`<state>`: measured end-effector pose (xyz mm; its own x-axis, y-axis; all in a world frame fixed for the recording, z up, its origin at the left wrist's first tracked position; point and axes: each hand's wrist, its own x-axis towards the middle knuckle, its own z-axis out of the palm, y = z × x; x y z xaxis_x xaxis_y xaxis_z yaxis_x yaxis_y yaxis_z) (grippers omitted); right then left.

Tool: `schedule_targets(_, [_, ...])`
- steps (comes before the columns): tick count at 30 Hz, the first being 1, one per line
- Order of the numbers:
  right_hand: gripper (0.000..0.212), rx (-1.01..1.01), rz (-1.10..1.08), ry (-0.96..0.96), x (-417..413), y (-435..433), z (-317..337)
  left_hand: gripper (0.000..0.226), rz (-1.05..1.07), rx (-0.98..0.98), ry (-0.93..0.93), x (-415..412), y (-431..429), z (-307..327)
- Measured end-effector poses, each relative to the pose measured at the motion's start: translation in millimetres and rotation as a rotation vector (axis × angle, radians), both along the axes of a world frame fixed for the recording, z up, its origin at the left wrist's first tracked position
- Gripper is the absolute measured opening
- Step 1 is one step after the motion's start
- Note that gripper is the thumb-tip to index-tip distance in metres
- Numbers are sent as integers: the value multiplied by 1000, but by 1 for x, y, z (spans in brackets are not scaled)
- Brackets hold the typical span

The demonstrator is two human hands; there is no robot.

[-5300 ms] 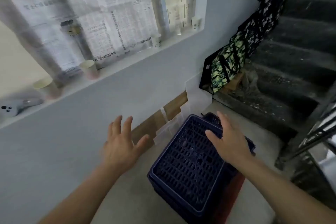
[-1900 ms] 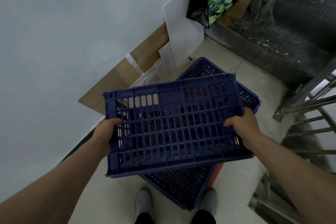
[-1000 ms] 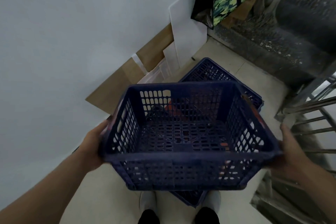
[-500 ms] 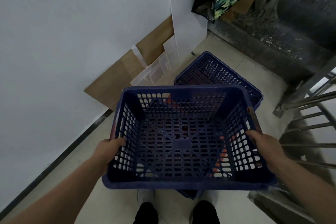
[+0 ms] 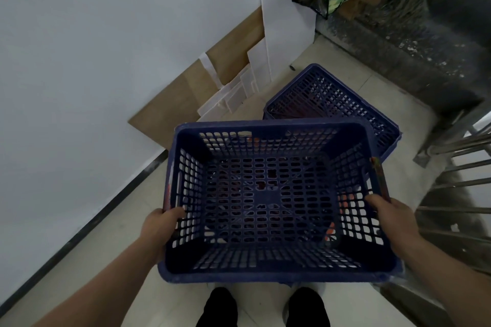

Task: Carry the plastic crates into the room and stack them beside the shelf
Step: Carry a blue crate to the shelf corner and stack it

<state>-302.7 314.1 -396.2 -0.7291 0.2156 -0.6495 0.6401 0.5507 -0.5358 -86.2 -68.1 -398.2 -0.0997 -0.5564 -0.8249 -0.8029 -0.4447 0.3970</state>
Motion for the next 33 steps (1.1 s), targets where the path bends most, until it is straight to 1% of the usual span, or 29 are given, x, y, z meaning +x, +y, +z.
schedule_targets(3, [18, 33, 10, 17, 7, 2, -9, 29, -48, -3, -14, 3, 1, -7])
schedule_targets(6, [23, 48, 70, 99, 3, -6, -9, 40, -135, -88, 37, -5, 2, -7])
schedule_targets(8, [25, 36, 70, 119, -7, -14, -7, 45, -161, -149, 82, -17, -1, -3])
schedule_targets(11, [38, 2, -17, 76, -19, -16, -8, 63, -83, -89, 135, -25, -12, 0])
schedule_targets(12, [42, -8, -53, 67, -20, -14, -7, 65, -60, -62, 153, -22, -17, -1])
schedule_targets(14, [43, -15, -82, 74, -17, -18, 5, 65, -28, -44, 174, -13, -26, 3])
schedule_targets(18, [39, -3, -83, 115, -1, -40, 54, 62, 7, -29, 227, 7, -36, 40])
schedule_targets(20, [36, 14, -60, 156, 7, -54, 81, 49, 42, -28, 255, 19, -43, 67])
schedule_targets(21, [37, 31, -44, 177, 11, -62, 96, 43, 56, -27, 264, 26, -47, 81])
schedule_targets(22, [41, 37, -25, 192, 15, -69, 108, 41, 61, -27, 280, 34, -53, 93])
schedule_targets(25, [48, 24, 21, 220, 25, -93, 143, 60, 80, -32, 318, 59, -71, 126])
schedule_targets(27, [47, 1, 64, 231, 34, -111, 164, 65, 91, -85, 327, 79, -82, 146])
schedule_targets(29, [48, -17, 109, 246, 39, -124, 175, 64, 119, -129, 330, 100, -87, 167])
schedule_targets(33, [51, -63, 220, 256, 48, -142, 182, 53, 221, -213, 341, 150, -81, 207])
